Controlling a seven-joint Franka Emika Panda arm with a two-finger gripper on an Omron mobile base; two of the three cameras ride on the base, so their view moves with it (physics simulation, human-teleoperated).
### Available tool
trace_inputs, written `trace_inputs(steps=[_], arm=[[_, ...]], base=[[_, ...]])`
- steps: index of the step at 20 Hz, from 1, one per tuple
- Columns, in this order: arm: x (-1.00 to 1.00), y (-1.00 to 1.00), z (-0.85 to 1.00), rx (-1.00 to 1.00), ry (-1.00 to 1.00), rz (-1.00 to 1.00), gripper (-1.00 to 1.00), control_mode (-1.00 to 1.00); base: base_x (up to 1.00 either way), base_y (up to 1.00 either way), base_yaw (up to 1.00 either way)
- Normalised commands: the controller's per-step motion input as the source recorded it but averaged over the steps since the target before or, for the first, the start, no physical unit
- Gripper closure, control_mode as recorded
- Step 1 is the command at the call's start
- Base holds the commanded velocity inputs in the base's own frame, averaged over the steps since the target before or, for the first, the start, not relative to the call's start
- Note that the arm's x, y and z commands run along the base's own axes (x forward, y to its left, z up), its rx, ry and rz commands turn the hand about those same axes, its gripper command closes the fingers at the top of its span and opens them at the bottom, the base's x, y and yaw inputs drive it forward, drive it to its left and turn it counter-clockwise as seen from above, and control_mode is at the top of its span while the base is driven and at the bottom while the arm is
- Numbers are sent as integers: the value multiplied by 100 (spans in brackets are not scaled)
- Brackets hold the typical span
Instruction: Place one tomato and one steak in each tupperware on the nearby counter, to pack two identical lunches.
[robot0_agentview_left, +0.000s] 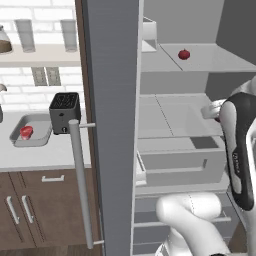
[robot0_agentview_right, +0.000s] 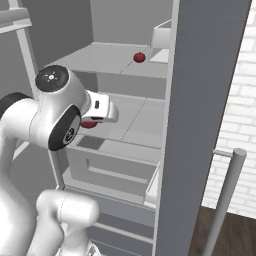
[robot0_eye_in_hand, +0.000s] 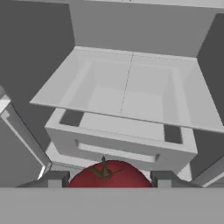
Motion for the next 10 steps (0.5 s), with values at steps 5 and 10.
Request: trace_inputs(steps=[5,10], arm=[[-97,24,-21,0,14,3,100,-100],[0,0,0,0,0,0,100,100]], base=[[0,0,0],[-100,30,5]])
